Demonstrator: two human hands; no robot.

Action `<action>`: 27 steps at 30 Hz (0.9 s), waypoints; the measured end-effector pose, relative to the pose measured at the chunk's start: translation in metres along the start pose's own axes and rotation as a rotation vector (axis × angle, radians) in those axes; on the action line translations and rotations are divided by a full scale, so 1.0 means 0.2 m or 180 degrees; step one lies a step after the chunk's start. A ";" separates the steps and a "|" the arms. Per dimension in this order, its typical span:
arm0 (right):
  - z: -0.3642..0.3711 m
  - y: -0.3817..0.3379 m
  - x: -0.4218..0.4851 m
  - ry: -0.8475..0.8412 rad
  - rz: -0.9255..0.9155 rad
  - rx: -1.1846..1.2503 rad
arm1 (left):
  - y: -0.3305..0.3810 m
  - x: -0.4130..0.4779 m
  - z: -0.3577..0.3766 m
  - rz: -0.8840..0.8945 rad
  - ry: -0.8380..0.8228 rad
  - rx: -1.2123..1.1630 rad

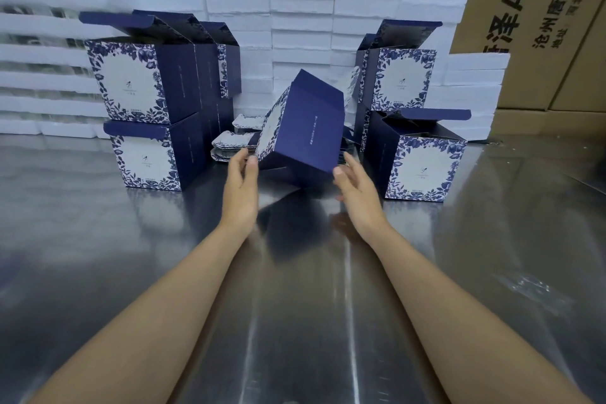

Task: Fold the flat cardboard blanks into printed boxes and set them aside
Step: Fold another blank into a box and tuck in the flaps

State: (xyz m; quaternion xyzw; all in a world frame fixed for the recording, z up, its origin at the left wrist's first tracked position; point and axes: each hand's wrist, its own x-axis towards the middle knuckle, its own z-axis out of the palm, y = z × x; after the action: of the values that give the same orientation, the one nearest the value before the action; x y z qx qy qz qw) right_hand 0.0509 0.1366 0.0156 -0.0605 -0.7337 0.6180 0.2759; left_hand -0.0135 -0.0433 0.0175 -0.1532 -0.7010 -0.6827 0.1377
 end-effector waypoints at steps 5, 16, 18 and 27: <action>-0.01 0.01 0.01 -0.0180 -0.0234 -0.0392 | -0.03 0.02 0.01 -0.0183 -0.0325 0.0335; -0.06 0.02 0.06 0.1537 0.0142 -0.0286 | -0.06 0.04 0.00 -0.0458 -0.0398 0.0196; -0.04 0.02 0.05 0.1166 0.0127 -0.0007 | -0.04 0.01 0.00 -0.0226 -0.0857 -0.0049; 0.00 -0.04 -0.01 0.0410 -0.0681 0.0036 | 0.06 -0.06 0.02 0.0214 -0.0861 -0.0458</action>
State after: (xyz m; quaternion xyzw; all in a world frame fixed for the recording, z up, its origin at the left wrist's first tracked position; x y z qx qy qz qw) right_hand 0.0554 0.1341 0.0220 -0.0199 -0.7132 0.5840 0.3872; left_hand 0.0029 -0.0395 0.0237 -0.2767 -0.6569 -0.6994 0.0534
